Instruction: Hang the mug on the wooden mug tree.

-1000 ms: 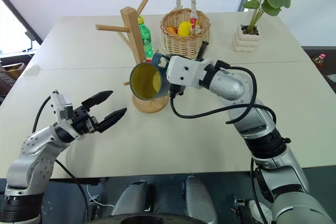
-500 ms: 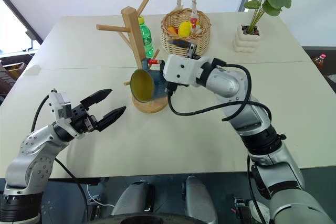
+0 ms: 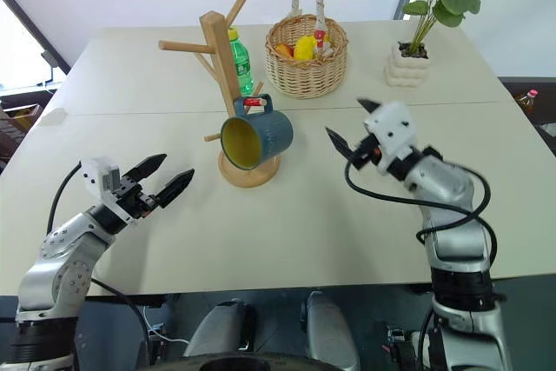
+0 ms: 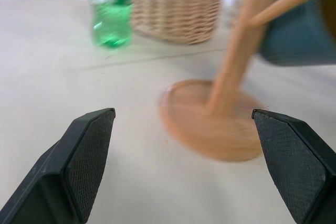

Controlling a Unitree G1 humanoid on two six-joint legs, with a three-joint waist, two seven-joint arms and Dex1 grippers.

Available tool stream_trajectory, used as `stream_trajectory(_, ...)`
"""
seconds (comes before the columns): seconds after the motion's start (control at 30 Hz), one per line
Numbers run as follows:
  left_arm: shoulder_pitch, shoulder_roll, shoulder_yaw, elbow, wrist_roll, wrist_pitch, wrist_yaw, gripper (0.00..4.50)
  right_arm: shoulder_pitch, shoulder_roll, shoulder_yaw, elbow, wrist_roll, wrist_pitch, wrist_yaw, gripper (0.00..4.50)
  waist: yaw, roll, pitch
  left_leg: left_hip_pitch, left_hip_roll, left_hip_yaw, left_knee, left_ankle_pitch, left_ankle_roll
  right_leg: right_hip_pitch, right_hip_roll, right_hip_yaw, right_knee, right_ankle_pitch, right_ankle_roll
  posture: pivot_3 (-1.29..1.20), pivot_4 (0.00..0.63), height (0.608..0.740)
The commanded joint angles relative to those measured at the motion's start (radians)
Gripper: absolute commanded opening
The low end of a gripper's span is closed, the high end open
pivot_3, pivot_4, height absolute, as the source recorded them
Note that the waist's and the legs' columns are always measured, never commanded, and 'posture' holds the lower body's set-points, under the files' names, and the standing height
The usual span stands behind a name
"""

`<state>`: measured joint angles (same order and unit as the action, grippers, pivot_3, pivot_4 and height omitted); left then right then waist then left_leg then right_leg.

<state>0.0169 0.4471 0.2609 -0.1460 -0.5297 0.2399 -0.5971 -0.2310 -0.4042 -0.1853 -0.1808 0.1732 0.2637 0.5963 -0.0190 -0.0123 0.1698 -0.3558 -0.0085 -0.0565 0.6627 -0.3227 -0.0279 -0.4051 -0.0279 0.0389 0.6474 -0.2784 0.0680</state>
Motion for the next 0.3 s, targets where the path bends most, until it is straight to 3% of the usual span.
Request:
stream_trajectory(0.03, 0.007, -0.018, 0.049, 0.035, 0.058, -0.047, 0.083, 4.5, 0.024, 0.045, -0.042, 0.057, 0.056, -0.046, -0.038, 4.06, 0.0, 0.0, 0.0, 0.0, 0.0, 0.0, 0.0, 0.0, 0.0, 0.0, 0.0, 0.0, 0.0, 0.0, 0.0, 0.0, 0.15, 0.74)
stream_trajectory(0.3, 0.052, -0.061, 0.091, 0.042, 0.095, -0.08, 0.164, 4.5, 0.004, 0.08, -0.01, 0.201, 0.063, -0.122, -0.049, 4.06, 0.004, 0.0, 0.0, 0.0, 0.0, 0.0, 0.0, 0.0, 0.0, 0.0, 0.0, 0.0, 0.0, 0.0, 0.0, 0.0, 0.15, 0.74)
